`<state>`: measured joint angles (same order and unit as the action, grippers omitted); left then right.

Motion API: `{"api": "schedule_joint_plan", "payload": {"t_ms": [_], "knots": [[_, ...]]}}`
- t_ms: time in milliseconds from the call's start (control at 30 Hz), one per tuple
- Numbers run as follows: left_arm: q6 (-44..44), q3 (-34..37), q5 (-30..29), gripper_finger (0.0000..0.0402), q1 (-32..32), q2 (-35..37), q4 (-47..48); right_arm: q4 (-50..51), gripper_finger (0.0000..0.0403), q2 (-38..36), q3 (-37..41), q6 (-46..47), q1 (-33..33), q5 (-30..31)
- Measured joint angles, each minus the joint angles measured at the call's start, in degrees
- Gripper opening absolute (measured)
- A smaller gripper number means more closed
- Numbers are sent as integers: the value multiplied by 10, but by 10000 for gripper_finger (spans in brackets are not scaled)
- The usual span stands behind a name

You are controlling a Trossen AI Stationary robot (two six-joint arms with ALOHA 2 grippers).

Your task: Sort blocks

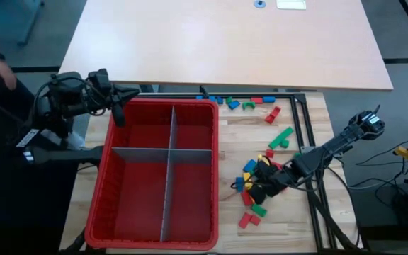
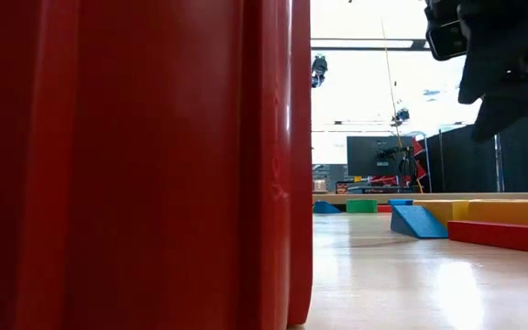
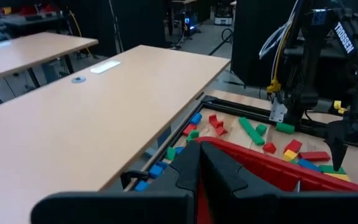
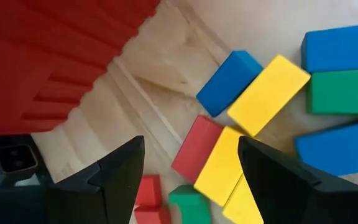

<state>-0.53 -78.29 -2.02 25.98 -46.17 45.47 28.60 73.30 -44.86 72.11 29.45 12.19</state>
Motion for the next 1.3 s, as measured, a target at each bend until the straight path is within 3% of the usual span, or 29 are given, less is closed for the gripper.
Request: {"api": "schedule_joint_plan", "payload": {"t_ms": [233, 900, 1300], "knots": [[-33, 1, 0, 0, 0, -7, 6, -7, 243, 0, 0, 6, -10, 0], [-4, 1, 13, 0, 0, -6, 21, -27, 244, 0, 0, 30, -15, -1], [-7, 1, 31, 0, 0, -6, 22, -59, 245, 0, -1, -10, -84, -18]]}}
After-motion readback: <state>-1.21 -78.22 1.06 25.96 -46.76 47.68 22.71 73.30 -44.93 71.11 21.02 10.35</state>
